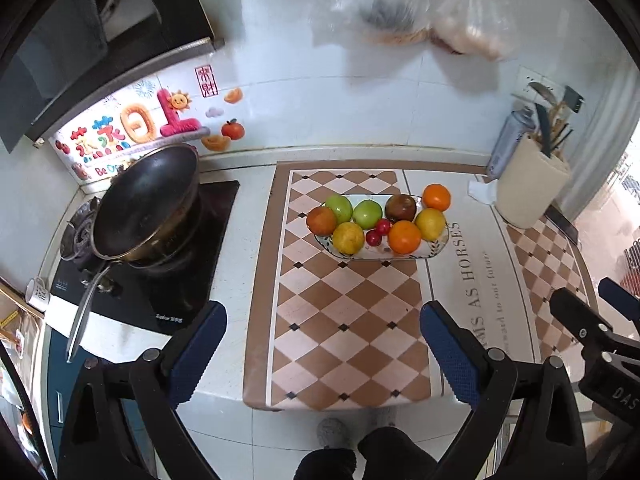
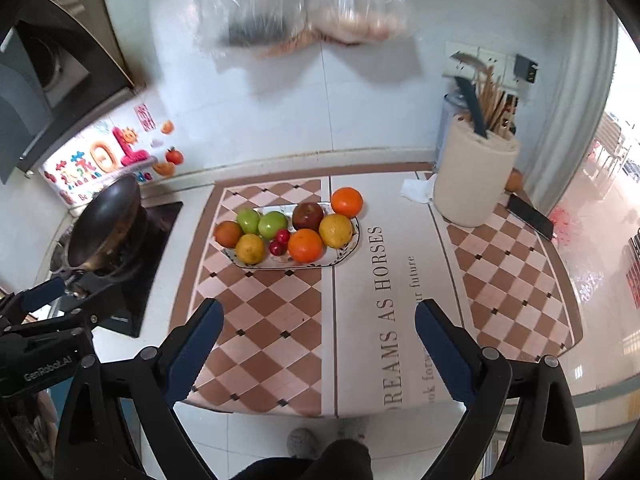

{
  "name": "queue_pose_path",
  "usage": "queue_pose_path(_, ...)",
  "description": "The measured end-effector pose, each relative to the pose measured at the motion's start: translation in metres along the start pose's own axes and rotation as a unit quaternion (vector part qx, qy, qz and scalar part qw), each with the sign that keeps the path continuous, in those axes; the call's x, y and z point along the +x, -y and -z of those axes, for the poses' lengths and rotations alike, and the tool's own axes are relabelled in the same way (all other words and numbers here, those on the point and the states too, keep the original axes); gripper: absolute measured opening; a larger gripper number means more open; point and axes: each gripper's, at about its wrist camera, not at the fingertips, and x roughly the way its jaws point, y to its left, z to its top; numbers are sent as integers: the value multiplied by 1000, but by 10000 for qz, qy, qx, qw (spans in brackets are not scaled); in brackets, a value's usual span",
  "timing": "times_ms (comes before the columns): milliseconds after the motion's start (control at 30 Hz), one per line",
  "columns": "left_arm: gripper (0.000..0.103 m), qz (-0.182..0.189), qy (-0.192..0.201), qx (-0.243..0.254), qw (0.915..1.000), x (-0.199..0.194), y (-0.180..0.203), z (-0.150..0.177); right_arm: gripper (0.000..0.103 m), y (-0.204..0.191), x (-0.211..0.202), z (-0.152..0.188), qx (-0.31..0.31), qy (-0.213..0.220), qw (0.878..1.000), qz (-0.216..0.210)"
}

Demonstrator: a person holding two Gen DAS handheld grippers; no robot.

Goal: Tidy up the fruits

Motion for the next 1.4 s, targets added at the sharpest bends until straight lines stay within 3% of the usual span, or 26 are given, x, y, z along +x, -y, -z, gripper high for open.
queue_pose_path(333, 99, 51, 406, -45, 9992, -66, 10, 18, 100, 4, -84, 25, -139, 403, 9991, -57)
queue_pose_path(667, 99, 3, 634, -170, 9978, -96, 21, 29, 100, 13, -122, 24, -228, 642, 9974, -247)
queue_pose_path(900, 99, -43, 572, -231, 9981, -90, 29, 31, 100, 18, -118, 20, -241, 596, 9974, -324)
queue_pose_path(1400, 102, -247, 435, -438, 9978, -35, 25, -1, 100, 24, -41, -21, -244, 410, 9987, -183)
